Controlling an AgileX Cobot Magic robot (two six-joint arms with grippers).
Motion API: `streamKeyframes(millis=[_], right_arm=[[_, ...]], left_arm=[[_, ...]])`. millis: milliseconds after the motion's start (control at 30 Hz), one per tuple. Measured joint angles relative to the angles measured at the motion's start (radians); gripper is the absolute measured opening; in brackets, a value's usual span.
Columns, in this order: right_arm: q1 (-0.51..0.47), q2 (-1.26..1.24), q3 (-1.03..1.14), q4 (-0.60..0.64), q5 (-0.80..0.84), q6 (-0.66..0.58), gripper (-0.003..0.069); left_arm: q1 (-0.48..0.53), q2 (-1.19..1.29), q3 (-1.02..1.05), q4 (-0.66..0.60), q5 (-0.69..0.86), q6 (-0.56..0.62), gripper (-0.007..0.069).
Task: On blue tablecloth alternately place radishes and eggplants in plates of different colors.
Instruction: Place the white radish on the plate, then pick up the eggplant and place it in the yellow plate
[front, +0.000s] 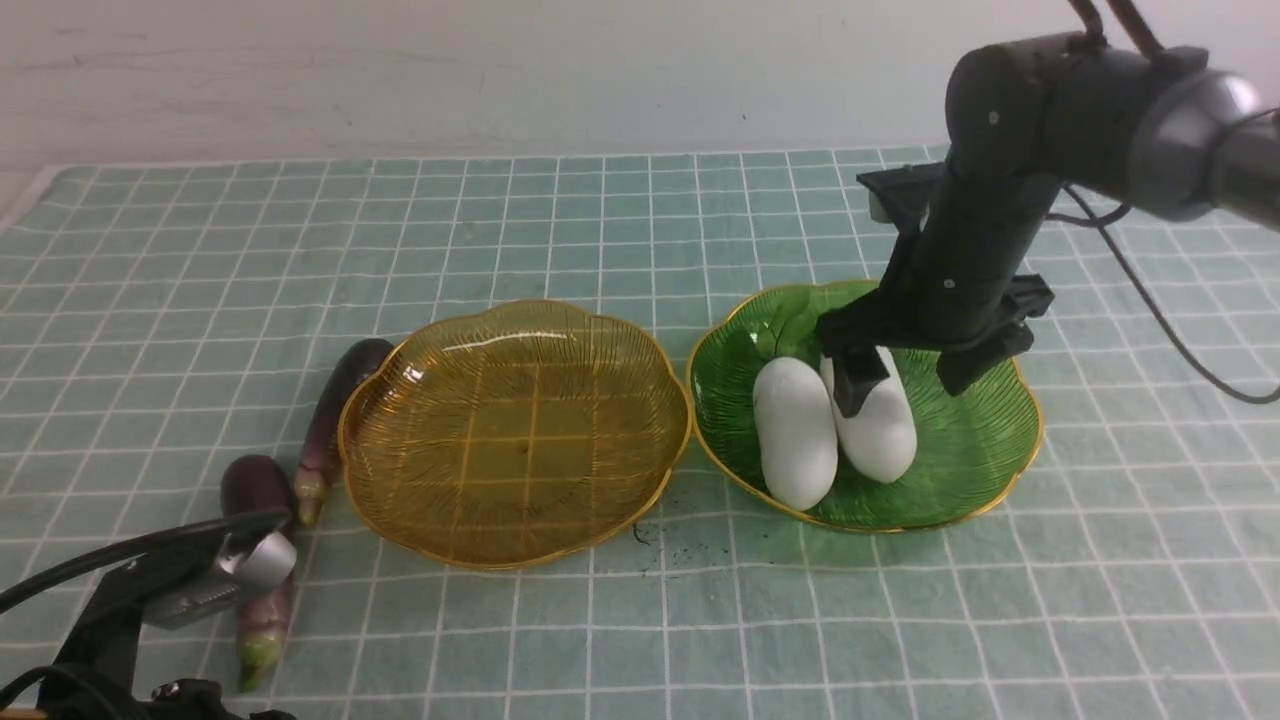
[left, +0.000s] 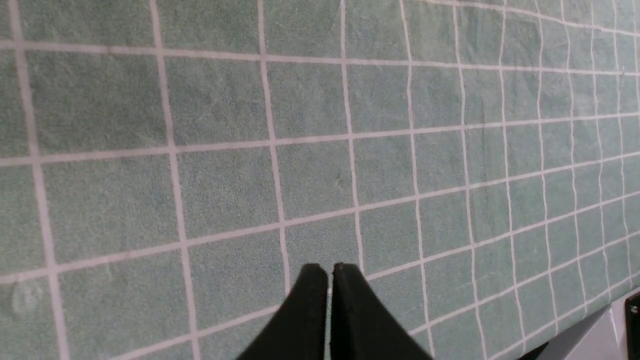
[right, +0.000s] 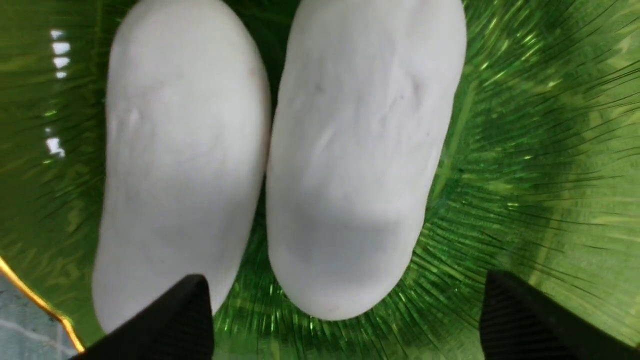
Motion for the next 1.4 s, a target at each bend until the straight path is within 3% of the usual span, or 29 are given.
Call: streamKeyframes(millis=[300,367,533,667,867,1033,1233,1400], right_arm=[[0.0,-0.294,0.127,0.1,0.0,-0.002,0.0577],[0.0,-0.468,0.24,0.109,0.003,-0.032,0.0503],[0.0,-0.744,0.431,0.111,0.013,-0.079,0.0411],[0.0,-0.954,0.591,0.1,0.019,-0.112,0.0355],[0.0,-1.282,0.796,0.055,0.023,-0.122,0.0316],[0.0,-1.56,0.934,0.012,-0.065,-0.123,0.0307],[0.0,-1.824,1.031,-0.025,-0.133,-0.123,0.0307],[0.0,-1.856,1.049,-0.027,-0.131,-0.123,0.0307]], left_arm=[[0.0,0.002,-0.103,0.045,-0.05,-0.058,0.0131],[0.0,0.002,-0.157,0.092,-0.094,-0.08,0.0195],[0.0,0.013,-0.242,0.181,-0.187,-0.089,0.0323],[0.0,0.075,-0.279,0.236,-0.225,-0.098,0.0375],[0.0,0.29,-0.324,0.379,-0.236,-0.269,0.0382],[0.0,0.467,-0.408,0.493,-0.233,-0.386,0.0382],[0.0,0.581,-0.482,0.574,-0.233,-0.43,0.0382],[0.0,0.637,-0.494,0.632,-0.233,-0.437,0.0382]])
